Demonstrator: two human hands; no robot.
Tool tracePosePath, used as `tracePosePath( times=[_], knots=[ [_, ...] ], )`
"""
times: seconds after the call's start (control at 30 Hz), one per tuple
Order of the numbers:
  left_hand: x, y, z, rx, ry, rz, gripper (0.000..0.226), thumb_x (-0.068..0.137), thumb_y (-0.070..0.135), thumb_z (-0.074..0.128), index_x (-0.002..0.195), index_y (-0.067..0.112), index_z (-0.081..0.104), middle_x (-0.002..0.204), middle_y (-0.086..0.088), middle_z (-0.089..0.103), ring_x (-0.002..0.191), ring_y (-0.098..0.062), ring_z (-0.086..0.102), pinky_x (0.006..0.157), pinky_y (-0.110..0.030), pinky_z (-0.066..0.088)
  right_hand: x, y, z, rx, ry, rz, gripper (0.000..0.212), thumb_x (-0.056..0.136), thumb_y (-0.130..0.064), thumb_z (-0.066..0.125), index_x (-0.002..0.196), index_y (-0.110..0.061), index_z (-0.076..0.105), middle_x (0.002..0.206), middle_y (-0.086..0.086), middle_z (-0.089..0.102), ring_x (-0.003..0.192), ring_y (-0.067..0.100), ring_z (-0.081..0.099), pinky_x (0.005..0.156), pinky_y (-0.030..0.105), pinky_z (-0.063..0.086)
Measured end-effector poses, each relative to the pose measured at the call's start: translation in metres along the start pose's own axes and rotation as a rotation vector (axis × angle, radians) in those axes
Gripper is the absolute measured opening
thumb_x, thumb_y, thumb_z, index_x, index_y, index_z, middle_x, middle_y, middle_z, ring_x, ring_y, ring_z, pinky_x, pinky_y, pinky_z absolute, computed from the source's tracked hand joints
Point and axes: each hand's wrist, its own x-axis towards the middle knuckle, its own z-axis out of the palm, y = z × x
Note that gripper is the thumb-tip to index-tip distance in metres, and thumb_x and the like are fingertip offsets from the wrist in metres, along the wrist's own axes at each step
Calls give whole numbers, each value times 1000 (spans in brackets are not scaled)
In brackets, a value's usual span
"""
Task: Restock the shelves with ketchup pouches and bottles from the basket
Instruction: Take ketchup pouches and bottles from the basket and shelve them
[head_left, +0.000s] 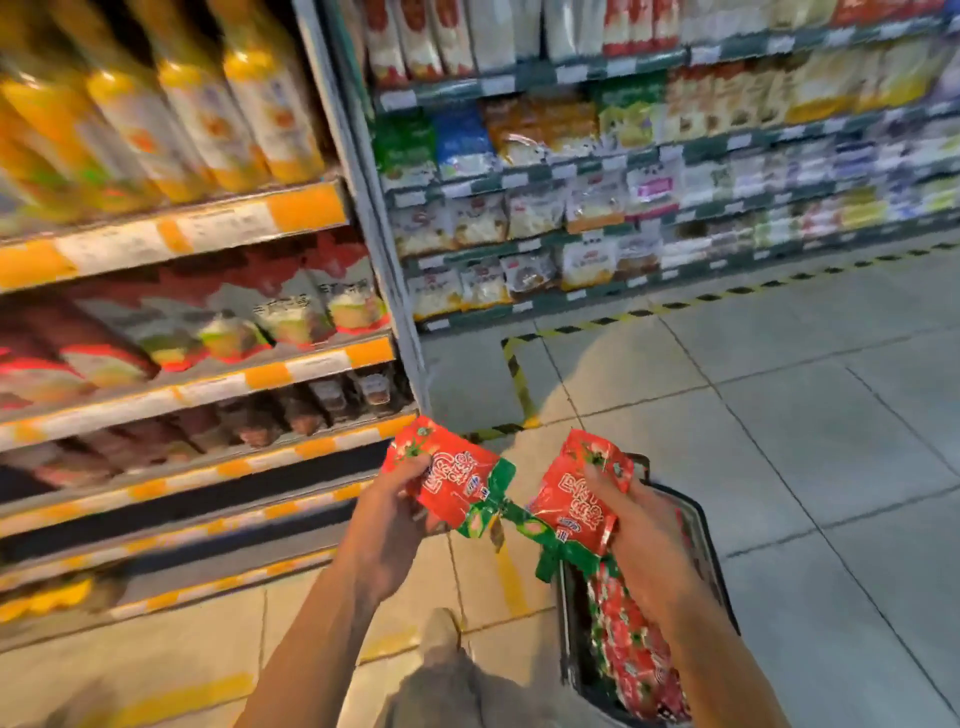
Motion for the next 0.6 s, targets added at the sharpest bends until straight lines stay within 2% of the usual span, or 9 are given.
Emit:
tracePosePath(
  times=[0.03, 0.1, 0.2, 0.27, 0.37, 0.43, 0.5, 0.53, 0.6],
  knots=[
    [-13, -1, -19, -54, 51, 20, 44, 79, 31, 72, 119, 12, 64, 102, -10, 71, 88, -21, 66, 73, -34, 55, 1, 3, 14, -29, -53, 22, 53, 76, -41, 85, 122, -19, 70, 119, 12, 73, 111, 33, 70, 103, 54, 49],
    [-36, -2, -55, -162, 161, 55, 41, 77, 28, 73, 116, 14, 66, 101, -8, 73, 91, -19, 66, 74, -34, 58, 1, 11, 46, -82, -112, 68, 48, 73, -35, 85, 116, -19, 72, 111, 10, 76, 104, 30, 73, 94, 54, 55],
    [-68, -3, -112, -349, 281, 90, 37, 70, 23, 76, 105, 13, 69, 92, -5, 73, 85, -16, 67, 67, -32, 60, -2, 28, 101, -176, -204, 114, 53, 62, -31, 85, 110, -14, 70, 96, 6, 78, 84, 17, 76, 71, 42, 61],
    [-89, -1, -153, -462, 354, 127, 35, 68, 19, 76, 102, 13, 69, 86, -4, 74, 84, -17, 66, 60, -30, 60, -7, 44, 139, -233, -263, 144, 42, 67, -23, 83, 105, -14, 67, 91, 7, 77, 78, 15, 75, 61, 37, 60],
    [-118, 1, -217, -594, 440, 184, 32, 68, 17, 72, 100, 15, 69, 87, -6, 74, 86, -18, 67, 71, -36, 62, -15, 75, 197, -263, -322, 192, 20, 83, -9, 74, 101, -13, 65, 93, 11, 73, 78, 18, 72, 66, 38, 59],
    [-138, 2, -259, -685, 459, 214, 25, 70, 13, 69, 94, 19, 69, 86, -7, 74, 82, -19, 68, 82, -39, 58, -23, 97, 238, -249, -364, 247, 23, 86, -6, 69, 108, -12, 64, 98, 13, 71, 87, 23, 68, 79, 45, 58],
    [-158, 4, -298, -739, 511, 218, 23, 72, 13, 67, 93, 22, 64, 69, -2, 69, 59, -13, 65, 61, -31, 57, -33, 120, 278, -249, -391, 315, 27, 87, -8, 68, 113, -15, 64, 101, 14, 68, 94, 27, 63, 90, 50, 53],
    [-167, 5, -318, -762, 541, 214, 24, 72, 14, 66, 94, 22, 61, 59, 0, 64, 47, -10, 59, 48, -23, 51, -38, 133, 298, -262, -398, 345, 24, 87, -10, 68, 110, -17, 65, 97, 12, 68, 90, 25, 63, 88, 47, 55],
    [-181, 6, -355, -834, 575, 211, 20, 72, 11, 65, 87, 21, 58, 55, 2, 61, 42, -9, 56, 43, -18, 45, -50, 159, 337, -281, -411, 407, 19, 86, -13, 68, 102, -20, 62, 87, 6, 67, 78, 18, 61, 71, 35, 52]
  ],
)
